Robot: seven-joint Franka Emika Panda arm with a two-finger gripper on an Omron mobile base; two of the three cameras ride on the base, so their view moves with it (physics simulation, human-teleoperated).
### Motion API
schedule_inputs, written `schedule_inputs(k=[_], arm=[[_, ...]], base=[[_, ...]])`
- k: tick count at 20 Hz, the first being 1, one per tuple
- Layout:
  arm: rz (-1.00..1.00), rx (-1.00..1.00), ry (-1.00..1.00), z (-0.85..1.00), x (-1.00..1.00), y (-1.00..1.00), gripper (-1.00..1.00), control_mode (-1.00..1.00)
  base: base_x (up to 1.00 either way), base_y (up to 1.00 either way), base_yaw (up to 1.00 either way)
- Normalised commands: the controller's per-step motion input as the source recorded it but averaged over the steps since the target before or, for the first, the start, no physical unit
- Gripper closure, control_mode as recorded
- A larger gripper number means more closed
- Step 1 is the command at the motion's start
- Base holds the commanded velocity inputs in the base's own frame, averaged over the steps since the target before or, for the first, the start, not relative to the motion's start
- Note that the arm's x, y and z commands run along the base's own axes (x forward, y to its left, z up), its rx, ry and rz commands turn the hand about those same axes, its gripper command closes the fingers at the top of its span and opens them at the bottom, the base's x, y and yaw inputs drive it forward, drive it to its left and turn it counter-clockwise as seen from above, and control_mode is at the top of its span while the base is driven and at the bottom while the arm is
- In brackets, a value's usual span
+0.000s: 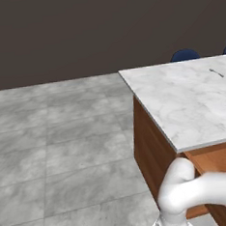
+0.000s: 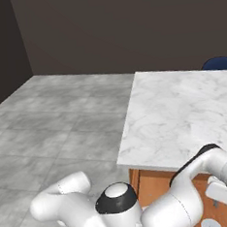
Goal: Take the pizza cutter from the drawer on the right and place it on the dining counter for cutting.
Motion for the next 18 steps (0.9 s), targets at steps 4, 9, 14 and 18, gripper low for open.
schedule_inputs(k=[4, 9, 14, 18], arm=[[0.32, -0.04, 0.00, -0.42, 0.00, -0.24, -1.00, -1.00], [0.23, 0.00, 0.00, -0.33, 0.00, -0.17, -1.00, -1.00], [0.16, 0.00, 0.00, -0.25, 0.02, -0.03, -1.00, -1.00], [0.13, 0.00, 0.02, -0.18, 0.09, -0.04, -1.00, -1.00]], base=[[0.00, 0.00, 0.00], [0.00, 0.00, 0.00], [0.00, 0.00, 0.00], [0.00, 0.00, 0.00]])
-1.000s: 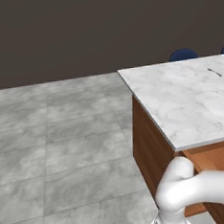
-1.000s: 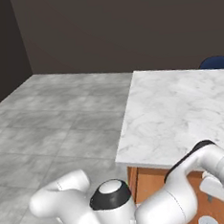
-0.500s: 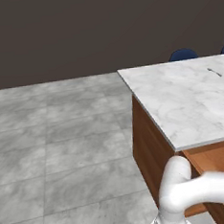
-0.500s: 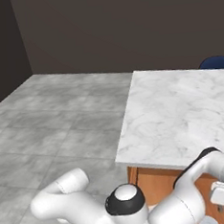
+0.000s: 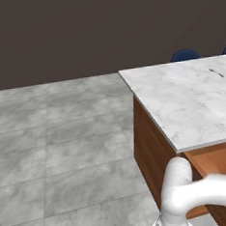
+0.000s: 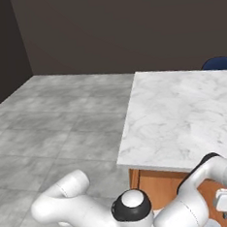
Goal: Take the pizza cutter from the drawer on the right and place it on the dining counter for cutting.
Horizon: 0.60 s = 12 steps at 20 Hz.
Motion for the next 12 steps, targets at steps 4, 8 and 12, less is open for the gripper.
schedule_inputs(k=[4, 8, 12], arm=[[0.06, 0.00, 0.04, -0.11, 0.06, 0.00, -1.00, -1.00], [0.00, 0.00, 0.01, -0.07, 0.09, -0.01, -1.00, -1.00], [0.00, 0.00, 0.00, -0.12, 0.02, -0.01, -1.00, -1.00]], base=[[0.00, 0.00, 0.00], [0.00, 0.00, 0.00], [0.00, 0.00, 0.00]])
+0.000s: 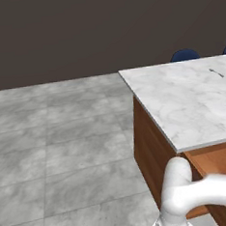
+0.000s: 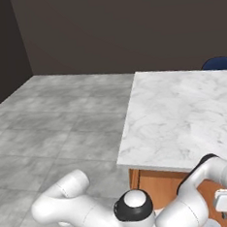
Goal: Take the pizza cutter from the drawer on the right and place it on the dining counter for cutting.
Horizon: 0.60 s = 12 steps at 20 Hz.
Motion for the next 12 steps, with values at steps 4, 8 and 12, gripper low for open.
schedule_inputs(k=[4, 8, 12], arm=[[0.00, -0.02, -0.02, -0.18, 0.00, 0.00, -1.00, -1.00], [0.01, -0.05, -0.16, -0.13, -0.18, 0.00, -1.00, -1.00], [0.00, -0.03, -0.21, -0.19, -0.08, 0.00, -1.00, -1.00]], base=[[0.00, 0.00, 0.00], [0.00, 0.00, 0.00], [0.00, 0.00, 0.00]])
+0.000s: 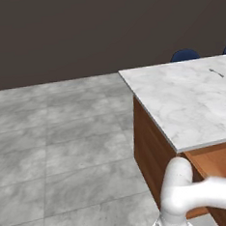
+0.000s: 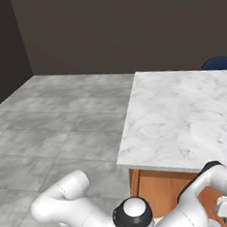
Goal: Take the pizza cutter from the drawer on the right and place it on the dining counter for cutting.
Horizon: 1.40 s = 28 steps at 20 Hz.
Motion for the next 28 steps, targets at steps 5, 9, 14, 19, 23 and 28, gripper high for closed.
schedule_inputs(k=[5, 9, 14, 19, 23, 28], arm=[[0.01, 0.00, -0.24, -0.30, 0.00, 0.00, -1.00, -1.00], [0.00, 0.00, -0.18, -0.39, 0.00, -0.02, -1.00, -1.00], [0.00, 0.00, -0.03, -0.12, 0.00, -0.05, -1.00, -1.00], [0.00, 0.00, 0.00, -0.06, 0.00, 0.00, -1.00, -1.00], [0.00, 0.00, -0.01, -0.20, 0.00, -0.01, -1.00, -1.00], [0.02, -0.01, 0.00, -0.21, 0.00, 0.00, -1.00, -1.00]], base=[[0.00, 0.00, 0.00], [0.00, 0.00, 0.00], [0.00, 0.00, 0.00], [0.00, 0.00, 0.00], [0.00, 0.00, 0.00], [0.00, 0.00, 0.00]])
